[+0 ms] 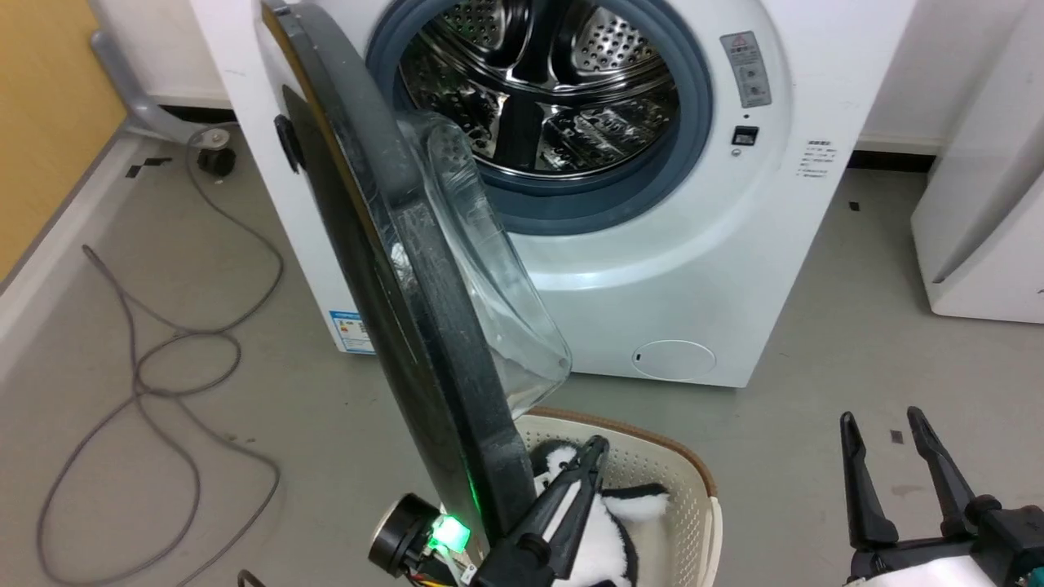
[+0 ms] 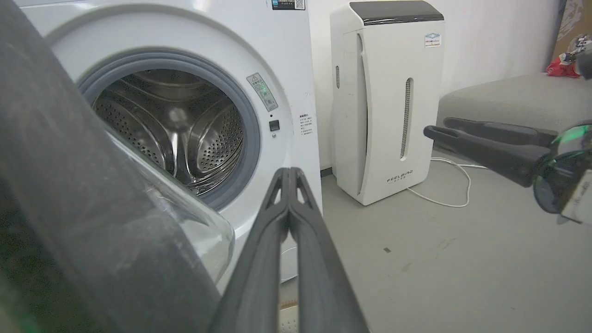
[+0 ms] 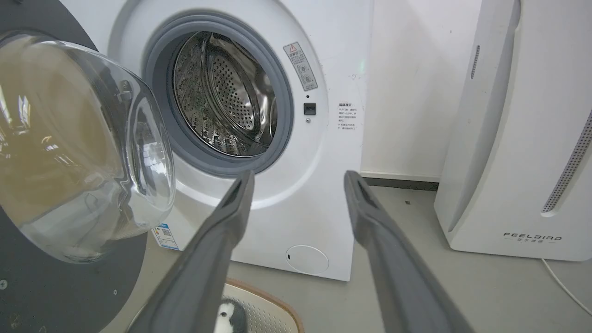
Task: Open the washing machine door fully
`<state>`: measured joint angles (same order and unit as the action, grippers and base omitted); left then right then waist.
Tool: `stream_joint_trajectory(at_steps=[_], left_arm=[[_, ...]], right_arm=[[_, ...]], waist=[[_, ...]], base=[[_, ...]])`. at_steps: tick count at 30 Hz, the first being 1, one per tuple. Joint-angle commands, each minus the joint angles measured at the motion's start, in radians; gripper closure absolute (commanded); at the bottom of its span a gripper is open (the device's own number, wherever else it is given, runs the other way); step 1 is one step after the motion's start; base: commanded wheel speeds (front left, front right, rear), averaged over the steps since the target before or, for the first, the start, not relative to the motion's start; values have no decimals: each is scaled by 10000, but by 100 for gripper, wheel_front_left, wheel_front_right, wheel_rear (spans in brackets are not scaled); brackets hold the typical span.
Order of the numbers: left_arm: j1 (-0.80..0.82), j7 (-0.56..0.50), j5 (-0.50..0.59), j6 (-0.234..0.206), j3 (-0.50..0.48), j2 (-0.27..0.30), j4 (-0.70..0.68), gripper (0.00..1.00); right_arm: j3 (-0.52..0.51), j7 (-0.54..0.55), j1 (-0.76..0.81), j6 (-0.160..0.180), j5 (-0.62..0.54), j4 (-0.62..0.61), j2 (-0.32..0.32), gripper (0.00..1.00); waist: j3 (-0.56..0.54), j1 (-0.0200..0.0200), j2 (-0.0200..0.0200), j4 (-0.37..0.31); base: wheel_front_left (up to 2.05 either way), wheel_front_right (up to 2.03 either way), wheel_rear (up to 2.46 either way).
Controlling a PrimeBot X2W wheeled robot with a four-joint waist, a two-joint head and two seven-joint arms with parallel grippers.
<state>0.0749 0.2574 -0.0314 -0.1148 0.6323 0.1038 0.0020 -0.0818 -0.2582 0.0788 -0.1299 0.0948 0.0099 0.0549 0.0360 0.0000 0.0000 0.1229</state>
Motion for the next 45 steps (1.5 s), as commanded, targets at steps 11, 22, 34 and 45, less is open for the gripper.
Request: stream_joint_trajectory(at_steps=[11, 22, 34, 45], left_arm=[[-422, 44, -109, -118, -512, -18, 234, 100], [-777, 44, -24, -129, -796, 92, -115, 100], [-1041, 44, 0, -334, -1394, 372, -376, 100], [-1077, 44, -143, -758, -2602, 792, -616, 100]], right_arm=[[6, -36, 26, -8, -17, 106, -47, 0], [0, -36, 88, -8, 83, 127, -47, 0], [-32, -36, 63, -8, 111, 137, -47, 0], [5, -36, -69, -8, 0, 158, -47, 0]], waist=[[13, 0, 0, 732], [-42, 0, 0, 1800], [59, 0, 0, 3110], [266, 0, 0, 3822]], base=[[0, 0, 0], [0, 0, 0], [0, 0, 0], [0, 0, 0]])
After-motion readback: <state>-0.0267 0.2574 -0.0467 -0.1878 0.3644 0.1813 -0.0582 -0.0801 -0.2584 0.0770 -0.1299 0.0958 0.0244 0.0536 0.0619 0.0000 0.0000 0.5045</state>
